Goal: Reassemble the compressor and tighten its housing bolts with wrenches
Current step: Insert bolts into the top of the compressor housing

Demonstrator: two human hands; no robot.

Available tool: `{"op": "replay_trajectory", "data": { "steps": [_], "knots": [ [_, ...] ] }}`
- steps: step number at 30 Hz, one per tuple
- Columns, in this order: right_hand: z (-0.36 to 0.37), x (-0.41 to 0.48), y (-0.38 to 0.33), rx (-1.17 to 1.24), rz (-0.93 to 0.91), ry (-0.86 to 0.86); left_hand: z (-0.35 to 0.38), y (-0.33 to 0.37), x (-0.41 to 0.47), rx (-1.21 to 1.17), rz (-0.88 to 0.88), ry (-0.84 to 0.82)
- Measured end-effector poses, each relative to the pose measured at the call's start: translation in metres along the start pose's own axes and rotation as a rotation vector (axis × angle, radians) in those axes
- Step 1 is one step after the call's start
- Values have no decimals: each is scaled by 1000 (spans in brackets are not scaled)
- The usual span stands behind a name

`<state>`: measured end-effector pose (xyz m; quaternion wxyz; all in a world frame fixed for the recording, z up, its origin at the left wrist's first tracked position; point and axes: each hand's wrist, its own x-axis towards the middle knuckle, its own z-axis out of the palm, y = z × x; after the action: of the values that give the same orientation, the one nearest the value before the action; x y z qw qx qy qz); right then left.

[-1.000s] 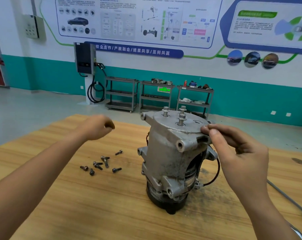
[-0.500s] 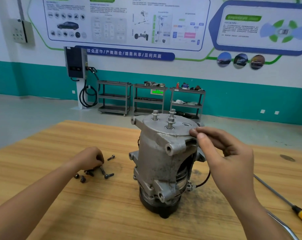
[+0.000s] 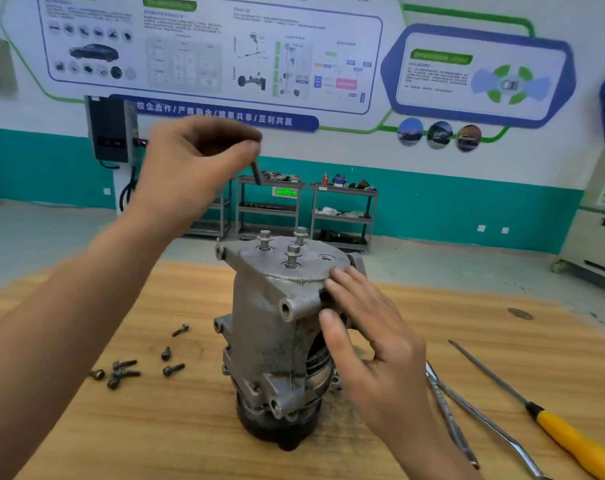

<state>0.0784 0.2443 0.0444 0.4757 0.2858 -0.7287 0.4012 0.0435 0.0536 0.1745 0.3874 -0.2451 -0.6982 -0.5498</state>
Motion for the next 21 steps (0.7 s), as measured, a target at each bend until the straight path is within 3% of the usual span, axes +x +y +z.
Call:
{"op": "replay_trajectory", "data": {
  "steps": [4, 6, 21],
  "knots": [
    [-1, 1, 1, -41, -13, -2, 54, 17, 3, 167, -12, -370],
    [-1, 1, 2, -48, -19, -8, 61, 8, 2, 285, -42, -454],
    [-1, -2, 0, -20, 34, -31, 70, -8, -8, 176, -190, -417]
  ]
}}
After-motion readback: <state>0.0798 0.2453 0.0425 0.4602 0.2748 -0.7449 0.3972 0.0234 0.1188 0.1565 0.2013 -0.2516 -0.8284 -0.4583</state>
